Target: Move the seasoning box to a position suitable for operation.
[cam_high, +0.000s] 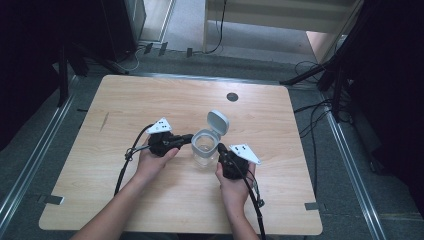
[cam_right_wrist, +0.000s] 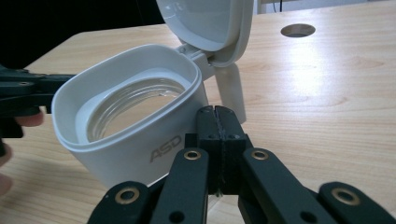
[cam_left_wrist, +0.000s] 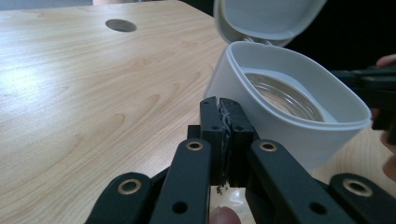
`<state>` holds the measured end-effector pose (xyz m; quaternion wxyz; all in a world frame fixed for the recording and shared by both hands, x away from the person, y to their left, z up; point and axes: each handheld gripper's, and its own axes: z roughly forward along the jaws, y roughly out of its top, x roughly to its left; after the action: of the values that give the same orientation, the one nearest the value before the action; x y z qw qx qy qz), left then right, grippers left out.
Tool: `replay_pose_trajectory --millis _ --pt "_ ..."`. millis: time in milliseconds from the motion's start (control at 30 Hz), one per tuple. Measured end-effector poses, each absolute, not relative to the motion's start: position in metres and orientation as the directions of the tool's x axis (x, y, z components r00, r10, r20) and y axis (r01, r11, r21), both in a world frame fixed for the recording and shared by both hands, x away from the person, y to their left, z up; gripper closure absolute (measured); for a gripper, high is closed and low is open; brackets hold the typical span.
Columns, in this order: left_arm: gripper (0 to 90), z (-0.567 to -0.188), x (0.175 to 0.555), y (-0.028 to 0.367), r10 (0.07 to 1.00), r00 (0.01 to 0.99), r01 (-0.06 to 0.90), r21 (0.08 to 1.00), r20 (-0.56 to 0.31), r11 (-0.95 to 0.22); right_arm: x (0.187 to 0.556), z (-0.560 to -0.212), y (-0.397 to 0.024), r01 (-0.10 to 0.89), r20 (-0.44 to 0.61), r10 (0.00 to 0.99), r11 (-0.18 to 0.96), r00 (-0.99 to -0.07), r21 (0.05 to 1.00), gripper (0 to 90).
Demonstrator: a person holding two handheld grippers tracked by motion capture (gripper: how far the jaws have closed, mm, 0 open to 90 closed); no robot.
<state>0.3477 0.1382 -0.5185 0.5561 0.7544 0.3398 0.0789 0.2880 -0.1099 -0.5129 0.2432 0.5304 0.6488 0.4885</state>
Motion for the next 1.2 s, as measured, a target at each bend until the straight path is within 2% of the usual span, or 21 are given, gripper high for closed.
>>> replay_pose_trajectory --millis 167,267,467,667,833,867,900,933,967,1067,1200 --pt "90.0 -0.519 0.335 0.139 0.607 0.748 0.429 0.893 -0.267 -0.136 0.291 -0.513 -0.113 0.459 0.218 0.914 -0.041 -0.341 0.888 90.0" --pt "89.2 -0.52 0.327 0.143 0.598 0.75 0.433 0.893 -0.283 -0.12 0.298 -0.513 -0.118 0.454 0.244 0.877 -0.034 -0.414 0.891 90.0" --pt "90.0 -0.523 0.307 0.148 0.622 0.732 0.424 0.9 -0.276 -0.099 0.3 -0.511 -0.114 0.448 0.217 0.854 0.022 -0.473 0.894 90.0" --pt "88.0 -0.524 0.298 0.151 0.644 0.709 0.432 0.899 -0.287 -0.076 0.299 -0.511 -0.112 0.448 0.215 0.845 0.032 -0.49 0.894 90.0" --pt "58.8 -0.524 0.293 0.171 0.706 0.641 0.439 0.898 -0.301 -0.016 0.304 -0.507 -0.114 0.446 0.195 0.838 0.063 -0.509 0.893 90.0" --pt "50.9 -0.524 0.29 0.178 0.727 0.618 0.438 0.899 -0.299 -0.002 0.306 -0.505 -0.116 0.446 0.194 0.839 0.065 -0.509 0.893 90.0" --pt "36.4 -0.524 0.287 0.186 0.752 0.592 0.435 0.901 -0.289 0.003 0.31 -0.499 -0.12 0.438 0.189 0.841 0.064 -0.508 0.897 90.0" --pt "30.7 -0.527 0.28 0.206 0.789 0.55 0.431 0.902 -0.273 0.011 0.313 -0.496 -0.122 0.436 0.189 0.841 0.061 -0.508 0.898 90.0" --pt "26.3 -0.527 0.28 0.206 0.789 0.55 0.431 0.902 -0.273 0.011 0.313 -0.496 -0.122 0.436 0.189 0.841 0.061 -0.508 0.898 90.0" --pt "21.3 -0.533 0.267 0.239 0.828 0.489 0.441 0.897 -0.273 0.036 0.322 -0.488 -0.126 0.427 0.172 0.844 0.073 -0.507 0.901 90.0" --pt "17.4 -0.544 0.248 0.281 0.839 0.451 0.472 0.879 -0.304 0.064 0.335 -0.479 -0.129 0.437 0.19 0.842 0.059 -0.504 0.898 90.0"
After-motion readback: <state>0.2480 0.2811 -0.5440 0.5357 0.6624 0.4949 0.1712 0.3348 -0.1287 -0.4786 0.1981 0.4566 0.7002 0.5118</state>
